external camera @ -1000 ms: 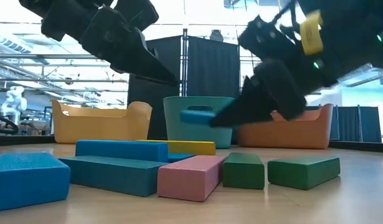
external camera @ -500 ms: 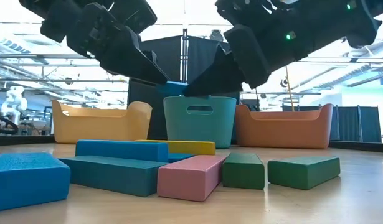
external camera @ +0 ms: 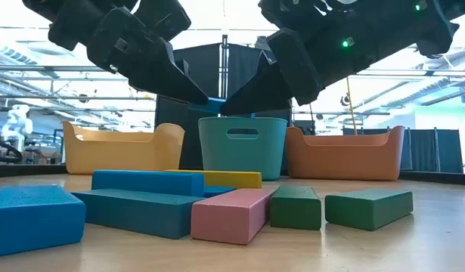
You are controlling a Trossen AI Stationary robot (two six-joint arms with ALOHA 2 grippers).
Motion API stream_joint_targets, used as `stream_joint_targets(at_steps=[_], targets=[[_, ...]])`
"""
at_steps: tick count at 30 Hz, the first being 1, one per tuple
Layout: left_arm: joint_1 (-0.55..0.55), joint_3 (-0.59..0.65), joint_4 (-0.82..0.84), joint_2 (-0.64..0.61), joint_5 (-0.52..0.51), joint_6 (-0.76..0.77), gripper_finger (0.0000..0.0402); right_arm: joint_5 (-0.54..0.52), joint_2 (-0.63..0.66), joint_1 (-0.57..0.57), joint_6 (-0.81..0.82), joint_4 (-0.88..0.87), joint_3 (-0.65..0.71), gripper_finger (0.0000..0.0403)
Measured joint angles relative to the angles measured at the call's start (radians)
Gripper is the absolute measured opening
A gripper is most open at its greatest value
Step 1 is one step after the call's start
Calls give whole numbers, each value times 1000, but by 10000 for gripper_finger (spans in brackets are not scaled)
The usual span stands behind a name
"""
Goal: Sort blocks by size
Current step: Put the blue rectangle block into the yellow bin
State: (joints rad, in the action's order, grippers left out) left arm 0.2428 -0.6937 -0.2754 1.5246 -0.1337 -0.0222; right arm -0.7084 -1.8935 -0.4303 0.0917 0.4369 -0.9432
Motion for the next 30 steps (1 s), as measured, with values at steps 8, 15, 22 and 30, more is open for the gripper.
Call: stream_joint_targets(at_steps=[8,15,22,30], targets=[[1,0,1,-1,0,-15,87,7,0,0,0,2,0,98],[2,-2,6,-32,-117,-12,82,-87,3,1,0,-4,-2,151],[-3,-2,144,-135,-222,31,81,-116,62,-23,54,-187,-1,221],[-21,-1,390,-297,-383,127,80,185,115,-42,138,-374,-1,246]])
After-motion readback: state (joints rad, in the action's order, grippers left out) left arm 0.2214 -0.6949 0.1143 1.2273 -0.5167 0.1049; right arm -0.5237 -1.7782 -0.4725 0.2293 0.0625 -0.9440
